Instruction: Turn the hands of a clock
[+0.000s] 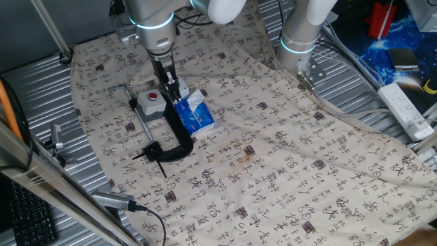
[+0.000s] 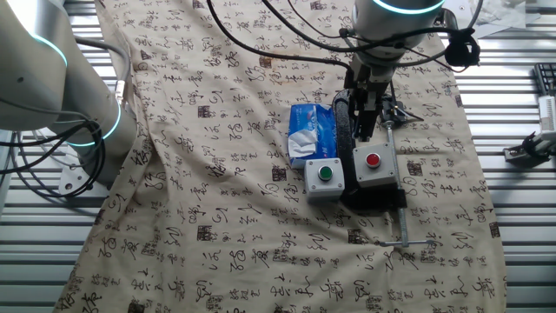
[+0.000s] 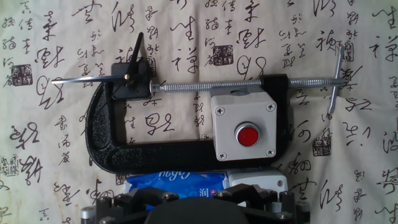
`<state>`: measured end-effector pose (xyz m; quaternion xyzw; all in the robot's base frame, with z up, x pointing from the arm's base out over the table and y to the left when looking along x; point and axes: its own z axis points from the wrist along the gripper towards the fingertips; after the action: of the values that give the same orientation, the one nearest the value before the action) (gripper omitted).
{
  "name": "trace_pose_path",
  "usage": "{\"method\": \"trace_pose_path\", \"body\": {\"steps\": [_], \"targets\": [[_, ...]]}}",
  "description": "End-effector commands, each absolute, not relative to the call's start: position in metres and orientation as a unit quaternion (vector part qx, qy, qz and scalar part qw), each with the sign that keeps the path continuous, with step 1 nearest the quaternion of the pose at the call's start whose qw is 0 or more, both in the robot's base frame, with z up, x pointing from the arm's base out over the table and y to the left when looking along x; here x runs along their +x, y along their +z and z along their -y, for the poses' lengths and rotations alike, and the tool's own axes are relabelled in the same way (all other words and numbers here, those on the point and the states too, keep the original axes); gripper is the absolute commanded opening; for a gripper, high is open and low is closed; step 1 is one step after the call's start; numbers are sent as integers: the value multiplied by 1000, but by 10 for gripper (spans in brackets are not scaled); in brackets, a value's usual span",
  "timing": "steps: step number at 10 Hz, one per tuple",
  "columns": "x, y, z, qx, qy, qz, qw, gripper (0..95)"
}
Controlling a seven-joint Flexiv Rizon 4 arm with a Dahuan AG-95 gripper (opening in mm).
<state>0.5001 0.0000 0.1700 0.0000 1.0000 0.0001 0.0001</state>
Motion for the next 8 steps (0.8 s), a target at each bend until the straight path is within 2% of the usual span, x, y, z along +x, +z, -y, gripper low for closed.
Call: {"method": "trace_pose_path", "body": {"steps": [1,8], "targets": [[500,170,0,-11,2,-1000,-4,0],[505,175,-3,-7,-1,-1000,-10,0]]}}
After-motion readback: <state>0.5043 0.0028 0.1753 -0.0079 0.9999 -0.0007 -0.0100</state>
